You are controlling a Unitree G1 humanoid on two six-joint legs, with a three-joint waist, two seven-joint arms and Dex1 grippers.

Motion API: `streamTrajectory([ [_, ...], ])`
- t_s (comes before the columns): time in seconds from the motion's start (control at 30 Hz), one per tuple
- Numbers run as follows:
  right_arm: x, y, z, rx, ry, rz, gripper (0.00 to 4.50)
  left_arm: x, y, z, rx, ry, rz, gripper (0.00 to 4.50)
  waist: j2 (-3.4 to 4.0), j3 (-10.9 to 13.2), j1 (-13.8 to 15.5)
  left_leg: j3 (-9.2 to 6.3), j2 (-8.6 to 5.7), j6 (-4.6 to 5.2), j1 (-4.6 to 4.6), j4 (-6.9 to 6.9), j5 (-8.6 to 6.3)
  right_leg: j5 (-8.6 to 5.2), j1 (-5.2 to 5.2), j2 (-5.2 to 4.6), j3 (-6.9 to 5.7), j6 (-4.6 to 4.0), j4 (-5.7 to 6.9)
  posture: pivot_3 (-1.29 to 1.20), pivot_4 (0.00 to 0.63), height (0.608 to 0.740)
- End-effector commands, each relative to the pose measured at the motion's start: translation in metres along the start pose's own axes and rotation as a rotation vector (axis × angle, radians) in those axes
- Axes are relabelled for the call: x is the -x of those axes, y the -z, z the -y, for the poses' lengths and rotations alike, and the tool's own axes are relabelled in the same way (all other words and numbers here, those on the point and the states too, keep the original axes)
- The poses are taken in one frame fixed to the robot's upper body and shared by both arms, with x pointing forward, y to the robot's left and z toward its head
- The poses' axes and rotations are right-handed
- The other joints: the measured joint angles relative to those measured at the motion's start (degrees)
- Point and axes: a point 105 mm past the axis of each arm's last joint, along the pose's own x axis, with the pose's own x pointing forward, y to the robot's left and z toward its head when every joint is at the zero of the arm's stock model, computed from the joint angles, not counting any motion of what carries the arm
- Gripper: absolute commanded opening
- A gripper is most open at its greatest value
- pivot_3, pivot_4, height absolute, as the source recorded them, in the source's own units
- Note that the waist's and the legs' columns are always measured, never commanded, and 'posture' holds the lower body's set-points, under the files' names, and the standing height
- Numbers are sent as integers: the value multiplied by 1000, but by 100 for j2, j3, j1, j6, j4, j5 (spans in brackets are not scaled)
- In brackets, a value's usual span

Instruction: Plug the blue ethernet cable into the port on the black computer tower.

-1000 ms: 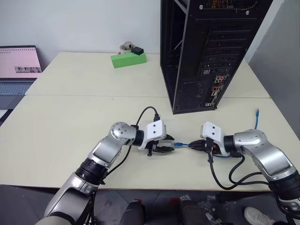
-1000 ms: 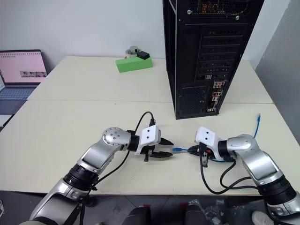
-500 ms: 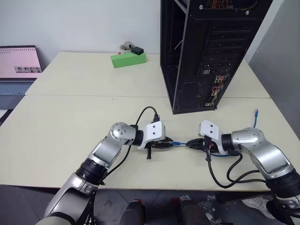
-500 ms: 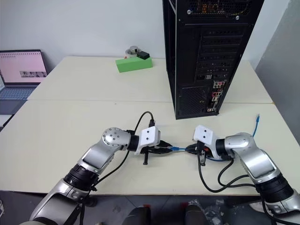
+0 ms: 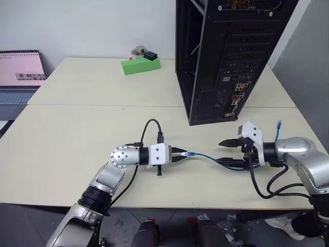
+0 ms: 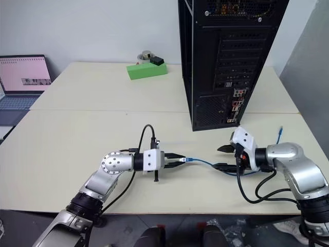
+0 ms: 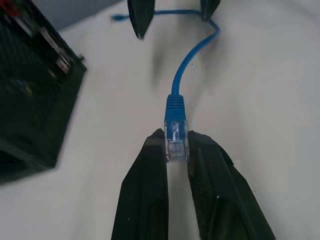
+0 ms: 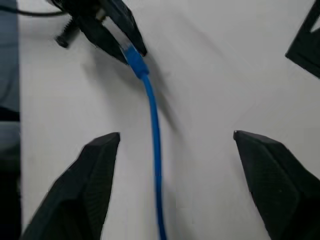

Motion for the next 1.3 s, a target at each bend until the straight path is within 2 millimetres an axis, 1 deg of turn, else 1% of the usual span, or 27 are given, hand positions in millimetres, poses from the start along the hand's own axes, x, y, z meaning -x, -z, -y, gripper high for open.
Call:
streamTrajectory([
  [0.03, -6, -17, -13, -84, -35, 108, 3874, 9, -12, -6, -326, -62, 84, 302, 0, 0, 0, 1, 0, 0, 0, 0, 0, 0, -1, 0, 1, 0, 0, 0, 150, 740],
  [0.23, -32, -22, -31, -188, -101, 174, 3874, 15, -17, -10, -454, -116, 150, 302, 0, 0, 16, 0, -6, 0, -3, 0, 0, 1, -1, -5, -2, 1, 0, 0, 150, 740],
  [0.47, -43, -27, -33, -215, -123, 204, 3874, 16, -16, -15, -496, -146, 155, 302, -2, -2, 8, -2, -6, 0, -3, -1, 0, 1, -2, -4, -5, 3, 3, 0, 150, 740],
  [0.53, -44, -28, -32, -219, -125, 209, 3517, 15, -17, -16, -502, -153, 158, 302, -2, -2, 3, -2, -6, 0, -3, -1, 0, 1, -2, -4, -5, 3, 3, 0, 150, 740],
  [0.57, -45, -28, -32, -221, -125, 210, 3416, 15, -17, -16, -505, -156, 157, 302, -2, -2, 2, -2, -6, 0, -2, -1, 0, 1, -2, -4, -5, 3, 3, 0, 150, 740],
  [0.7, -45, -29, -32, -225, -134, 208, 2400, 16, -17, -17, -514, -164, 155, 302, -2, -2, 3, -2, -6, 0, -3, -1, 0, 1, -2, -4, -6, 3, 4, 0, 150, 740],
  [0.77, -45, -29, -32, -225, -136, 206, 2003, 16, -17, -17, -519, -165, 154, 302, -2, -2, 3, -2, -6, 0, -3, -1, 0, 1, -2, -4, -6, 3, 4, 0, 150, 740],
  [0.87, -46, -29, -31, -225, -136, 206, 1235, 16, -18, -17, -520, -169, 155, 302, -2, -2, 2, -2, -6, 0, -2, -1, 0, 1, -2, -4, -6, 3, 4, 0, 150, 740],
  [1.0, -46, -30, -31, -227, -138, 210, 385, 15, -20, -15, -523, -172, 164, 302, -2, -2, 2, -2, -6, 0, -3, -1, 0, 1, -2, -4, -6, 3, 4, 0, 150, 740],
  [1.03, -46, -30, -30, -228, -139, 210, 112, 15, -20, -14, -523, -171, 166, 302, -2, -2, 2, -2, -6, 0, -3, -1, 0, 1, -2, -4, -6, 3, 4, 0, 150, 740],
  [1.07, -46, -30, -30, -229, -140, 210, 5, 15, -21, -14, -523, -172, 168, 302, -2, -2, 2, -2, -6, 0, -3, -1, 0, 1, -3, -4, -6, 3, 4, 0, 150, 740],
  [1.23, -47, -30, -31, -235, -149, 208, 0, 15, -21, -12, -520, -176, 173, 302, -2, -2, 2, -2, -6, 0, -3, -1, 0, 1, -3, -4, -6, 3, 4, 0, 150, 740],
  [1.3, -46, -30, -31, -235, -152, 206, 0, 14, -17, -9, -504, -152, 153, 302, -2, -2, 2, -2, -6, 0, -3, -1, 0, 1, -3, -4, -6, 3, 4, 0, 150, 740],
])
